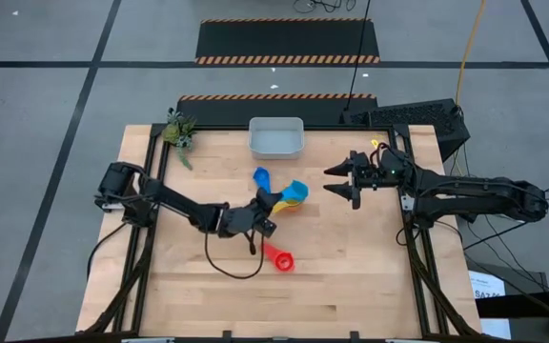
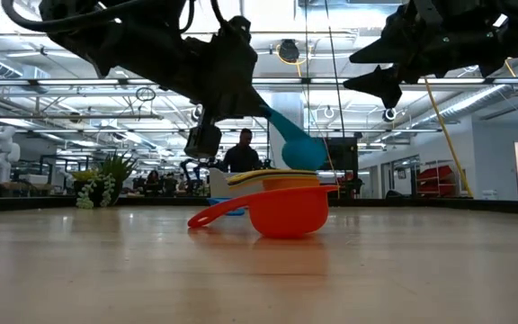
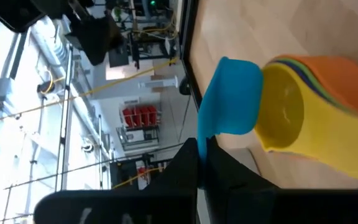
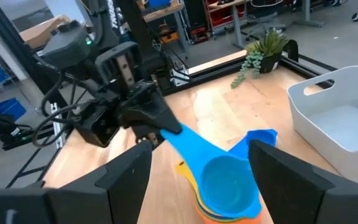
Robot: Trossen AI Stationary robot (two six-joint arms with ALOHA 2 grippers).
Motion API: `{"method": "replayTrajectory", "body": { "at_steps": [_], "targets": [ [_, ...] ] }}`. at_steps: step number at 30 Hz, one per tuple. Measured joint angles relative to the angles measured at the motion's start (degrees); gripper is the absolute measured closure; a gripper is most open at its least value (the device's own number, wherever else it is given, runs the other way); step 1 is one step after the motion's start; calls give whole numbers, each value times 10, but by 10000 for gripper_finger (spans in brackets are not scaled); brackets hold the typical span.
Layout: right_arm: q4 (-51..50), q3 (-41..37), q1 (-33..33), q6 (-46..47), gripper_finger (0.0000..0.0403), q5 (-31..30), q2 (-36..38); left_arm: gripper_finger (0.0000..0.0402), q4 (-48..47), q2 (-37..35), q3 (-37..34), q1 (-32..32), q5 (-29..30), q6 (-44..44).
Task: Nest measuring cups in basket
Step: Stack the light blue measuring cup into the yellow measuring cup
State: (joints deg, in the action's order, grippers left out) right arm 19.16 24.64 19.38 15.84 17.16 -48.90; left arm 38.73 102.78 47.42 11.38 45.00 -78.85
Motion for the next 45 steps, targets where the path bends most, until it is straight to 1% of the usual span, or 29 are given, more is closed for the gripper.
{"method": "replayTrajectory", "body": {
  "at_steps": [4, 9, 14, 19, 22, 29, 35, 39, 43, 45],
  "targets": [
    [2, 0, 0, 0, 140, 0, 0, 387, -2, 0, 0, -2, 0, -3],
    [3, 0, 0, -1, 140, 0, 0, 396, 5, -2, 0, 4, 3, -8],
    [3, 0, 0, -2, 140, 0, 0, 384, 6, -2, 0, 4, 13, -9],
    [3, 0, 0, -1, 140, 0, 0, 395, -15, -3, 0, 4, 16, 2],
    [3, 0, 0, -1, 140, 0, 0, 391, -17, -3, 0, 4, 15, 16],
    [3, 0, 0, 0, 140, 0, 0, 352, -47, -3, 0, 4, 18, 55],
    [7, 0, 0, 0, 140, 0, 0, 321, -90, -3, 0, 4, 20, 123],
    [32, 0, 0, 10, 140, 23, 0, 277, -120, -3, 0, 4, 14, 152],
    [63, 0, 0, 17, 140, 56, 0, 224, -121, -5, 0, 4, 11, 179],
    [66, 0, 0, 17, 140, 56, 0, 202, -122, -12, -1, 7, 11, 204]
  ]
}}
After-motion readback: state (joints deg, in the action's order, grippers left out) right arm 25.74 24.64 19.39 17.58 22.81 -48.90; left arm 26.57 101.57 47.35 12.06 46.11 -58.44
